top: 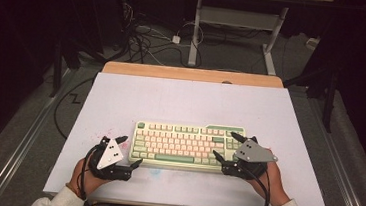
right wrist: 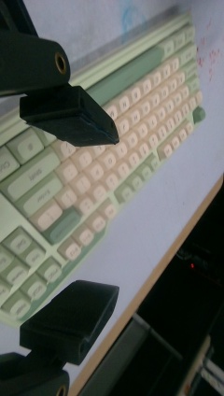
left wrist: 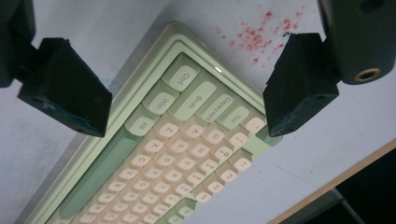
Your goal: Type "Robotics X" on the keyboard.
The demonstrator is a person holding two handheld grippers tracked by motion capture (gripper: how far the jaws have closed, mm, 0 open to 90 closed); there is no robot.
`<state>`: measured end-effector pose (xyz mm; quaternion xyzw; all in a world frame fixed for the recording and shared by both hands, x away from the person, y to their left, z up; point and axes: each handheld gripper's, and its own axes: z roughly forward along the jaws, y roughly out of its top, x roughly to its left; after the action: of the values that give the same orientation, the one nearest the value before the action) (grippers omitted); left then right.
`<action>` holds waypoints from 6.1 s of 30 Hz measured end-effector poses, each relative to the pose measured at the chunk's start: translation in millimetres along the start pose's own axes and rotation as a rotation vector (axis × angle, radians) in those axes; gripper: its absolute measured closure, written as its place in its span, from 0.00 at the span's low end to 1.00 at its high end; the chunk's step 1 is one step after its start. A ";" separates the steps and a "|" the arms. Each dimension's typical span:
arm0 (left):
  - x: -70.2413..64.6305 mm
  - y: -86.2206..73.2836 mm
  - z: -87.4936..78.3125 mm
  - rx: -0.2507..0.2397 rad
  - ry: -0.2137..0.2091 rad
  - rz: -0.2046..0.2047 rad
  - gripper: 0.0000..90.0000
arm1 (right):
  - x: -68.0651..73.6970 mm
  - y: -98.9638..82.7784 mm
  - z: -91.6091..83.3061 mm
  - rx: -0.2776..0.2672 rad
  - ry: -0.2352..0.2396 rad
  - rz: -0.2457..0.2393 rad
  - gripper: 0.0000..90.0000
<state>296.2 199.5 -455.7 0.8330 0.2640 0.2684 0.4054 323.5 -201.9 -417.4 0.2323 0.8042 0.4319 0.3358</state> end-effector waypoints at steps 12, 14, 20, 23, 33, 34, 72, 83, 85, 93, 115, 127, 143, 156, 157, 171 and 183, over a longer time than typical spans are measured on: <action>0.9 1.2 0.4 0.002 0.020 -0.012 0.19 | -6.0 -15.0 -16.5 0.005 -0.021 0.013 0.25; 1.2 1.4 0.9 0.007 0.026 -0.015 0.19 | -5.6 -17.0 -18.6 0.005 -0.018 0.020 0.25; 1.8 2.6 1.7 0.013 0.017 -0.022 0.26 | -3.8 -22.4 -22.5 0.010 -0.015 0.023 0.24; 1.9 3.4 2.7 0.025 -0.008 -0.014 0.37 | -2.2 -24.3 -23.4 0.025 -0.014 0.013 0.24; 3.7 5.9 4.1 0.057 -0.063 -0.023 0.73 | 4.9 -30.0 -28.9 0.042 -0.009 -0.004 0.23; 4.2 6.2 4.5 0.060 -0.072 -0.029 0.78 | 5.1 -30.4 -29.0 0.044 -0.007 -0.002 0.23; -6.5 56.6 65.7 0.178 -0.220 0.035 0.97 | 5.0 -32.5 -27.8 0.062 -0.010 -0.024 0.24; -9.3 56.6 74.5 0.202 -0.218 0.043 0.97 | 6.3 -32.9 -26.1 0.065 -0.002 -0.029 0.24; -10.0 56.9 75.8 0.205 -0.221 0.046 0.97 | 6.2 -33.0 -25.8 0.067 -0.001 -0.029 0.24; -11.4 58.2 79.1 0.210 -0.220 0.053 0.97 | 6.1 -33.5 -26.0 0.067 0.002 -0.030 0.24; -8.4 59.3 73.6 0.198 -0.205 0.056 0.97 | 6.6 -33.7 -25.8 0.070 0.000 -0.039 0.24; -4.6 61.4 67.6 0.184 -0.194 0.056 0.97 | 7.0 -33.3 -25.6 0.071 -0.001 -0.042 0.24; 4.8 60.8 62.3 0.175 -0.169 0.042 0.97 | 6.4 -32.7 -26.2 0.068 0.000 -0.040 0.24; 13.4 56.3 62.8 0.187 -0.152 0.026 0.97 | 6.2 -32.9 -25.6 0.072 -0.003 -0.040 0.24; 13.7 55.9 63.4 0.189 -0.151 0.024 0.97 | 6.2 -32.9 -25.4 0.072 -0.002 -0.041 0.24; 15.3 50.3 72.5 0.229 -0.146 0.026 0.97 | 7.4 -33.3 -24.4 0.079 0.001 -0.046 0.24; 13.9 48.7 75.2 0.238 -0.149 0.030 0.97 | 7.5 -33.7 -24.1 0.081 0.002 -0.048 0.24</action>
<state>366.7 142.6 -452.3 0.8967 0.2505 0.1789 0.3180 297.9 -227.4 -439.0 0.2258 0.8267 0.3910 0.3355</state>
